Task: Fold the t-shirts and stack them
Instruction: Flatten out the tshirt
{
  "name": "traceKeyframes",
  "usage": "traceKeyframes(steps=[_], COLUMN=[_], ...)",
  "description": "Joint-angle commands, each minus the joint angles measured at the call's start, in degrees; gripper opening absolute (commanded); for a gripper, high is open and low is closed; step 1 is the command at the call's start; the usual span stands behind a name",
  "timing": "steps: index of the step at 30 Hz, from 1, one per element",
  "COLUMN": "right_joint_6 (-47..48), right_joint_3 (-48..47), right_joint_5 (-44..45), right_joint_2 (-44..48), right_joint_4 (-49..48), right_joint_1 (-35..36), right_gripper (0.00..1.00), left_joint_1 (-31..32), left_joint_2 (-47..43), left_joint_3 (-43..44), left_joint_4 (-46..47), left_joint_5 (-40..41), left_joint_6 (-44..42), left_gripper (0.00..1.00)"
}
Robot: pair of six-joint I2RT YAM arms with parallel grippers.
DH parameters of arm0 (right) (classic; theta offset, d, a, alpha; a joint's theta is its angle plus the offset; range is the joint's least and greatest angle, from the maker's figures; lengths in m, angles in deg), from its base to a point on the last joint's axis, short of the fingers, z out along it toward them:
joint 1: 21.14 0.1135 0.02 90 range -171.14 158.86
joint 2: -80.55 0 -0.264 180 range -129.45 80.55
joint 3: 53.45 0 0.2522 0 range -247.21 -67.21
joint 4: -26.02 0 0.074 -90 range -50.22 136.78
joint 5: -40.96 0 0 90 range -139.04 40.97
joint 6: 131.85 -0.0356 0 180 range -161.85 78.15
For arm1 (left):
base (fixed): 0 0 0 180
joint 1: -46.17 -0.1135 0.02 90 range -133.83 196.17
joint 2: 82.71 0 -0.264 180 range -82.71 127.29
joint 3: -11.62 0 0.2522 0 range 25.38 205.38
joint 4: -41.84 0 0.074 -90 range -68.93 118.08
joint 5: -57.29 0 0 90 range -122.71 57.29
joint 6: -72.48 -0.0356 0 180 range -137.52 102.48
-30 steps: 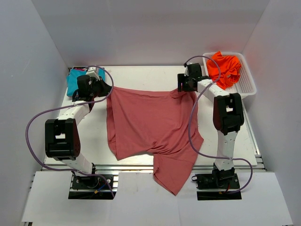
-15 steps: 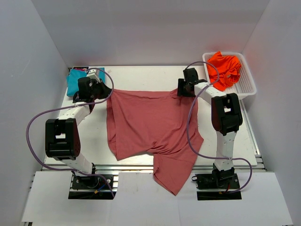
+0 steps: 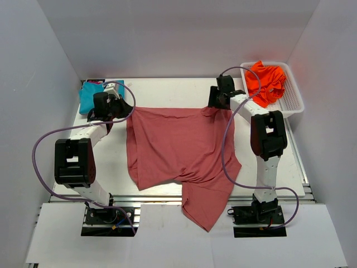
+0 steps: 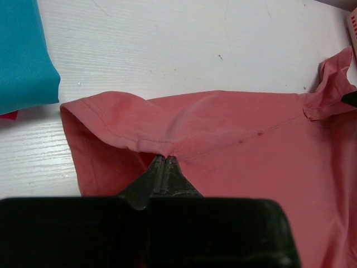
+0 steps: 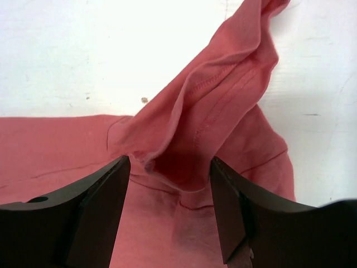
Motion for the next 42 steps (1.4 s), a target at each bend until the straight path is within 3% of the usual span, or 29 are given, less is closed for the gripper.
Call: traceKeyframes(steps=[1,7,13,15,16,17,21,26,35,42], right_joint_6=[-0.88,-1.05,-0.61,-0.44,-0.26,-1.39,-1.76,1.40,6.86,16.94], right_joint_3=[-3.20,-4.96,-8.65,-8.92,-9.09,-9.10,-6.99,-0.58,2.15,1.45], right_joint_5=[2.83,-1.73,-0.69,-0.34,0.54,1.07,5.46,7.05,15.57,12.15], right_joint_2=[-0.23,-2.43,-5.24,-5.77,-5.85,-5.68,-2.35,10.73,31.03,46.43], right_joint_4=[0.38,1.26,5.22,5.57,5.74,5.83,2.94,-6.20,-11.12,-12.71], right_joint_1=[0.19,0.46,0.72,0.90,0.98,1.07,1.33,0.99,0.81,1.07], right_gripper=[0.65,0.42,0.44,0.40,0.14,0.00,0.00,0.00,0.00,0.00], left_joint_1=[-0.37,-0.37,-0.37,-0.37,-0.37,-0.37,-0.37,-0.37,-0.37,0.16], left_joint_2=[-0.52,-0.52,-0.52,-0.52,-0.52,-0.52,-2.36,-7.28,-25.19,-38.99], left_joint_3=[-0.19,-0.19,-0.19,-0.19,-0.19,-0.19,-0.19,1.04,4.90,12.18], left_joint_4=[0.78,0.78,0.78,0.78,0.78,0.78,0.26,-0.27,-5.01,-11.25], left_joint_5=[-0.92,-0.92,-0.39,-0.39,-0.39,-0.39,-0.39,-0.39,5.23,9.71], left_joint_6=[-0.89,-0.89,-0.89,-0.89,-0.89,-0.89,-0.89,-1.41,-3.25,-6.33], left_gripper=[0.00,0.00,0.00,0.00,0.00,0.00,0.00,0.00,0.00,0.00])
